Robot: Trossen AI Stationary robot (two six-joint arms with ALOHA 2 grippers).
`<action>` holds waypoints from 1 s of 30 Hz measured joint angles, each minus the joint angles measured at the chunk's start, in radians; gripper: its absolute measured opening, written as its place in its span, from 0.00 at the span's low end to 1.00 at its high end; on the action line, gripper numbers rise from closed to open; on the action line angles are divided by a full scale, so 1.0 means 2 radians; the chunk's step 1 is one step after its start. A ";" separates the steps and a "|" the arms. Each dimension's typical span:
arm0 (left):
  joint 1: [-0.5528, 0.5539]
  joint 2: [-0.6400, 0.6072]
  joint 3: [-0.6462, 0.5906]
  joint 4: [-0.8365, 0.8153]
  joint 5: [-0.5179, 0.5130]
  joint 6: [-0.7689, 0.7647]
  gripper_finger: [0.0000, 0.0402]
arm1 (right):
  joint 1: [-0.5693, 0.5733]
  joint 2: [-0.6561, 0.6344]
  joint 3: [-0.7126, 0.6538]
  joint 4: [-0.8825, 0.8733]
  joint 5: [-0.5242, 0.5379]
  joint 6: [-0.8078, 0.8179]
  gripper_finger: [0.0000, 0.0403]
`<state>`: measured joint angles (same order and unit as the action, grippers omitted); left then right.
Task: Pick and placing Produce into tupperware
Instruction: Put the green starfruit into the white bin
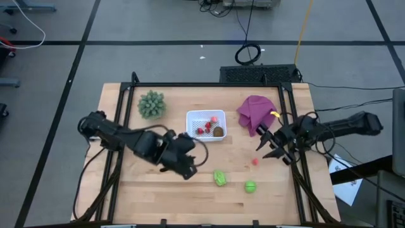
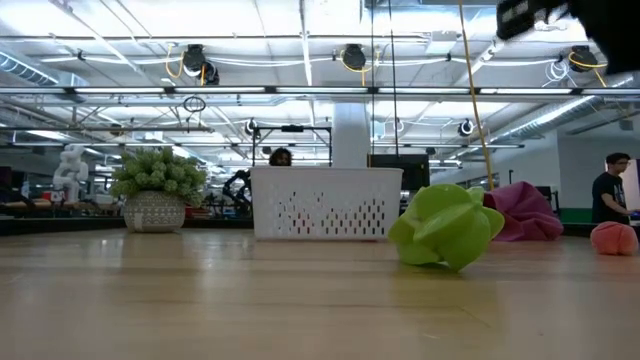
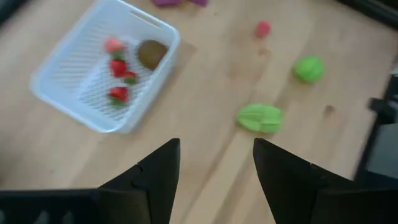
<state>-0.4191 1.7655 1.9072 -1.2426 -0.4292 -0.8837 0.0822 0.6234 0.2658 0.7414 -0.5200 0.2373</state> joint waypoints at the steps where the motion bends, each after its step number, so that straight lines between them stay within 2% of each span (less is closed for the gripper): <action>1: -0.008 -0.001 0.000 -0.012 -0.014 -0.007 0.52 | 0.011 0.017 0.020 -0.002 0.000 -0.013 0.37; 4: -0.024 -0.001 0.000 -0.051 -0.037 -0.032 0.52 | 0.039 0.071 0.087 -0.047 0.005 -0.055 0.37; 6: -0.031 -0.001 0.000 -0.084 -0.047 -0.047 0.52 | 0.052 0.107 0.138 -0.114 0.030 -0.082 0.37; 11: -0.043 -0.002 -0.015 -0.139 -0.055 -0.080 0.52 | 0.079 0.197 0.264 -0.321 0.150 -0.131 0.37; 14: -0.050 -0.012 -0.049 -0.152 -0.055 -0.109 0.52 | 0.088 0.246 0.319 -0.391 0.190 -0.127 0.37; 23: -0.075 -0.085 -0.207 -0.136 -0.034 -0.248 0.52 | 0.099 0.338 0.414 -0.572 0.196 -0.005 0.37; 30: -0.081 -0.109 -0.286 -0.115 -0.017 -0.276 0.52 | 0.091 0.379 0.420 -0.618 0.210 0.052 0.35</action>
<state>-0.5819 1.5479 1.3348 -1.4717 -0.4632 -1.4352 0.2641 1.3807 1.1049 -0.4942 -0.1009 0.3418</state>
